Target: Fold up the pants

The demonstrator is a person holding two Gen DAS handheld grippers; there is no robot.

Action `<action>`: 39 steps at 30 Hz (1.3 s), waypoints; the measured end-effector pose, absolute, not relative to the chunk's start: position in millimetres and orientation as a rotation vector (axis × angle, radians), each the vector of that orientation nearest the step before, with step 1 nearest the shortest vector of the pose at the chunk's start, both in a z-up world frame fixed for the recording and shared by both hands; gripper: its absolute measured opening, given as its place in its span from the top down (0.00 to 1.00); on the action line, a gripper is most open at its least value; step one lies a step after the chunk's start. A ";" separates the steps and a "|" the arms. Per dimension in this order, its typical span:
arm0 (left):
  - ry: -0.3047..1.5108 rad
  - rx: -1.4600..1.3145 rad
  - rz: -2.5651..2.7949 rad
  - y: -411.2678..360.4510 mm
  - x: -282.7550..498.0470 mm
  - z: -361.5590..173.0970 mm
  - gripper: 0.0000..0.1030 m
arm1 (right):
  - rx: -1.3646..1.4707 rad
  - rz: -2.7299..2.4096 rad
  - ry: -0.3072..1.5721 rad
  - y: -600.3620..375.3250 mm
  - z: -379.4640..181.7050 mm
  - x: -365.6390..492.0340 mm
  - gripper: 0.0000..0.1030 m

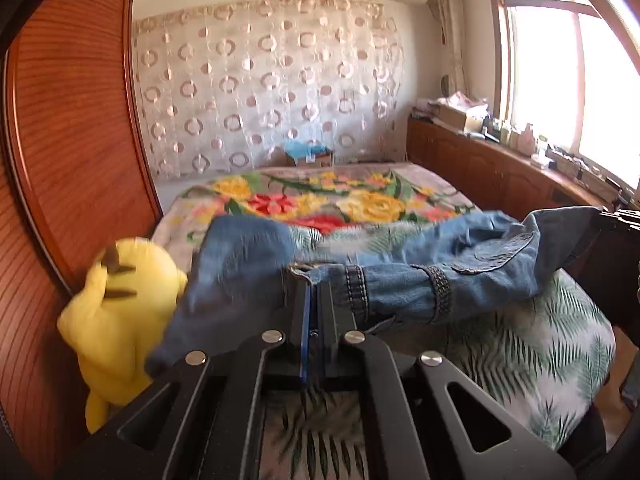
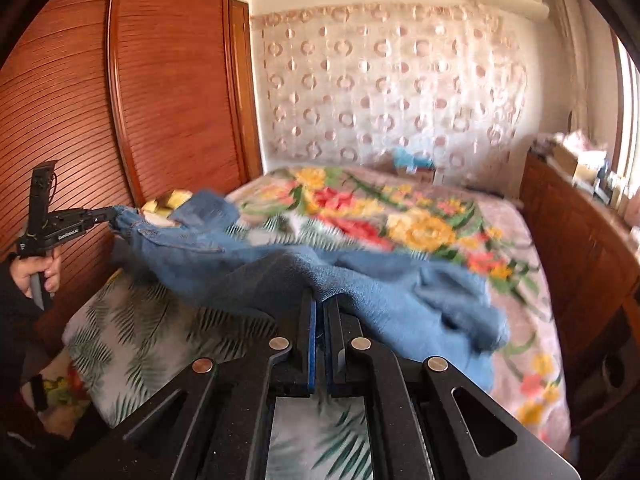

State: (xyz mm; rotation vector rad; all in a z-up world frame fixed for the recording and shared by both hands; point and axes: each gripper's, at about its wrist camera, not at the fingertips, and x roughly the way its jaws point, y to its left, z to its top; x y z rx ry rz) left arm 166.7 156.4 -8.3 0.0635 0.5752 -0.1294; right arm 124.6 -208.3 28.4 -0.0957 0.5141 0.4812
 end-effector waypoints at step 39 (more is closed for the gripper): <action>0.735 0.131 -0.379 9.8 212.8 -57.6 0.61 | -0.058 0.365 0.628 -259.8 -44.3 141.6 0.95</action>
